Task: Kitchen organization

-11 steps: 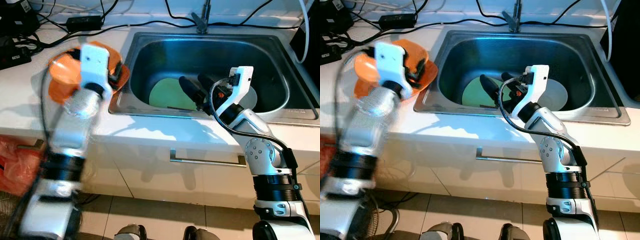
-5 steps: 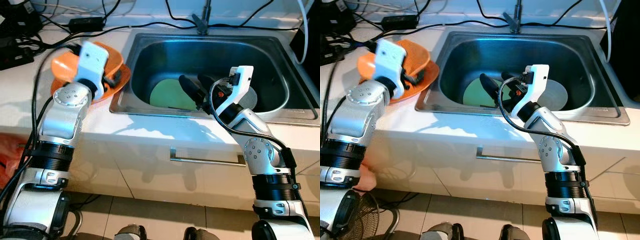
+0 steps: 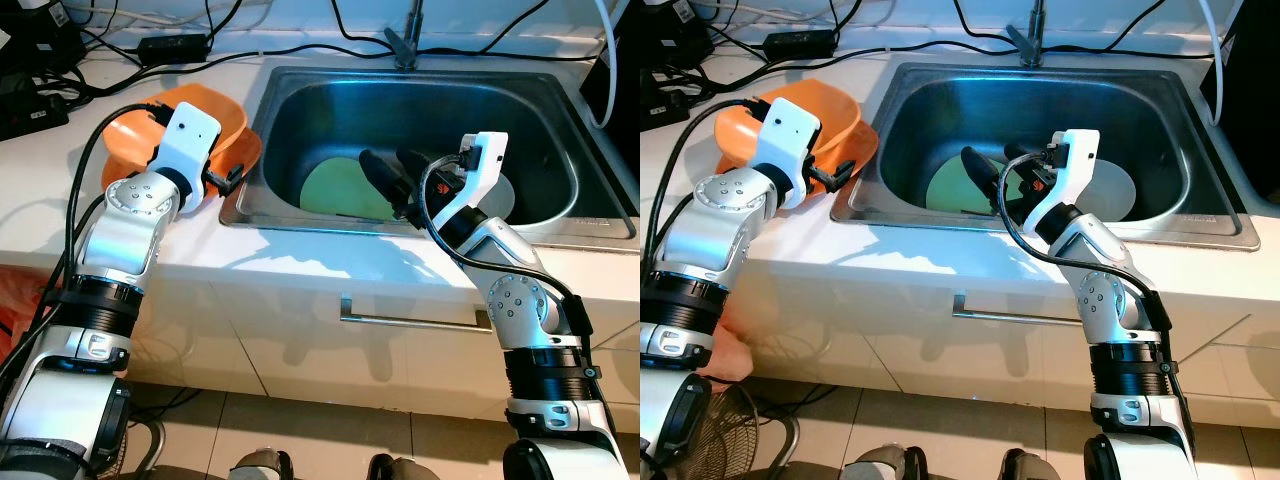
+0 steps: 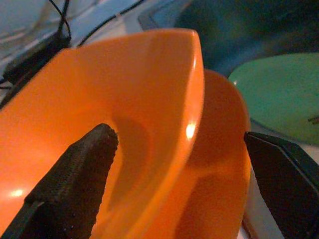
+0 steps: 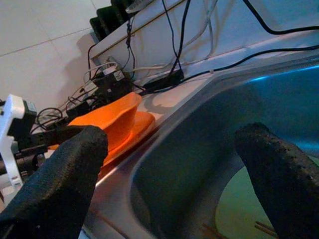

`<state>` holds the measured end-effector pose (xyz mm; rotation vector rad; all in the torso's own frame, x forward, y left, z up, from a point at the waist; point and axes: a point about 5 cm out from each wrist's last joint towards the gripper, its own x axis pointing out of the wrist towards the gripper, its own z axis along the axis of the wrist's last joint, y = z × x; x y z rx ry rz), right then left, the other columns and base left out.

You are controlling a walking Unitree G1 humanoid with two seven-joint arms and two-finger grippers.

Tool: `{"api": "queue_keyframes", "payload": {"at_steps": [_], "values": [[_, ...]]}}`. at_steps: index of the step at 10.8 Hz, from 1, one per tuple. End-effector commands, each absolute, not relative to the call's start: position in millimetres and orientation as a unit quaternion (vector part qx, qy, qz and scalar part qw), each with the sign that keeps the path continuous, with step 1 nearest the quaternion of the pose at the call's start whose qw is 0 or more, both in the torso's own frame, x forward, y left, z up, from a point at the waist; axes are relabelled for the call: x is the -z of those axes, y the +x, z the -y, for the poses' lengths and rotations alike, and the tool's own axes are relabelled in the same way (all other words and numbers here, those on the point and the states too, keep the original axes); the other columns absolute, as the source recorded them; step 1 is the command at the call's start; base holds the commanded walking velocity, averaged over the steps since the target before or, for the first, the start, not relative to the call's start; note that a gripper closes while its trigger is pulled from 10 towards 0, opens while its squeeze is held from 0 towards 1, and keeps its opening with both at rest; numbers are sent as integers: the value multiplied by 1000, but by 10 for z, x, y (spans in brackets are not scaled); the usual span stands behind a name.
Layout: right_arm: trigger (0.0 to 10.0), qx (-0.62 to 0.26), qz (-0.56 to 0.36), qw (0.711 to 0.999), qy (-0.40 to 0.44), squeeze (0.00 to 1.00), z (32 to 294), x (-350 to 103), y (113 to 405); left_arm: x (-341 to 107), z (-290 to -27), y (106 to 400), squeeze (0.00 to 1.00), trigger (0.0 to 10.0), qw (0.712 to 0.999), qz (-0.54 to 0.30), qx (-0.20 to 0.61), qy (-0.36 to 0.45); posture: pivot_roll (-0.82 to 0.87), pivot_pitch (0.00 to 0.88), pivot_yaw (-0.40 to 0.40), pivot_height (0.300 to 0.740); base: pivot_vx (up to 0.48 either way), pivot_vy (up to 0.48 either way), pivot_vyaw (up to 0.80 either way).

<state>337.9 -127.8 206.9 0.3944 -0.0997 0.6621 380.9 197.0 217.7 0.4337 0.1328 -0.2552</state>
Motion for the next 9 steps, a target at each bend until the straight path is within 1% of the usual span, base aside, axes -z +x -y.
{"api": "queue_keyframes", "payload": {"at_steps": [1,2,3,4,7,9], "values": [[10000,-320,56,927,190,0,1290,-2112,3383,-2188,-1998,3823,0,9490,966,-66,129,214,28,95,54,740,0,0,0],[10000,-318,56,927,190,0,1297,-2114,3383,-2192,-2034,3829,0,3961,967,-67,124,213,28,97,53,740,0,0,0],[10000,-318,55,927,190,0,1299,-2111,3382,-2231,-2055,3839,0,2157,966,-61,121,219,28,98,53,740,0,0,0],[10000,-318,55,927,191,0,1299,-2107,3382,-2278,-2052,3847,0,10000,965,-53,120,225,28,99,53,740,0,0,0],[10000,-317,54,927,191,0,1300,-2104,3388,-2322,-2071,3860,0,10000,964,-43,116,237,29,99,51,740,0,0,0],[10000,-317,54,927,192,0,1300,-2104,3393,-2255,-2149,3860,0,10000,960,-63,119,246,28,98,51,740,0,0,0]]}}
